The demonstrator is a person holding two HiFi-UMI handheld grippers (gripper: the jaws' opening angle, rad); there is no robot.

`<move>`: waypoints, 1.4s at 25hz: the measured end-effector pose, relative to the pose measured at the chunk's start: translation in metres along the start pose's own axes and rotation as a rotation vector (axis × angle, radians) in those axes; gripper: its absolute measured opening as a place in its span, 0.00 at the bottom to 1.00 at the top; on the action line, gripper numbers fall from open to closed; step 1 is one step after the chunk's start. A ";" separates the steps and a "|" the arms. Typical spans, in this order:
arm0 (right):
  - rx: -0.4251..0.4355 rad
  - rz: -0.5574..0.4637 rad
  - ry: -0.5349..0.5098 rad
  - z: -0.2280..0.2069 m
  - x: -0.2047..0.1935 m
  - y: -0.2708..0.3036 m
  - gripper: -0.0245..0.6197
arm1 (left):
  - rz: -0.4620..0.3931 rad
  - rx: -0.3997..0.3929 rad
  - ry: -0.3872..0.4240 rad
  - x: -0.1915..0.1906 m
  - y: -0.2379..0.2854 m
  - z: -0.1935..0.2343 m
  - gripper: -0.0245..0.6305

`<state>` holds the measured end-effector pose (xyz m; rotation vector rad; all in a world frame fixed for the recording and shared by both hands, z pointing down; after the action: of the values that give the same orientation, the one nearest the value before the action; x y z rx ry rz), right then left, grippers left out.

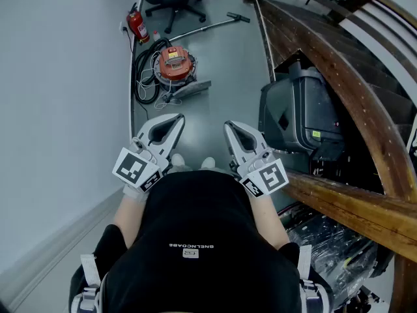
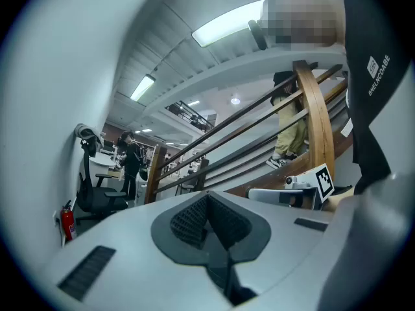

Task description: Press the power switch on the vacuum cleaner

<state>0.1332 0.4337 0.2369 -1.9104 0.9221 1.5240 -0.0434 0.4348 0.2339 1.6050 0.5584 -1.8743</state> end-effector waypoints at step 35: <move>-0.038 0.018 0.115 -0.045 -0.032 0.101 0.08 | 0.077 0.034 -0.042 -0.029 0.002 0.113 0.06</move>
<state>0.0788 0.3420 0.2802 -2.0400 0.9680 1.4644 -0.1217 0.3630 0.2829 1.5824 0.4429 -1.8649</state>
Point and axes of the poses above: the fingertips, and each gripper's own axes: y forward along the fingers, z to its left, x out of its top, the point moved 5 cm from there along -y, backward along the fingers, and after that the axes turned 2 degrees about y, right-handed, at the moved point
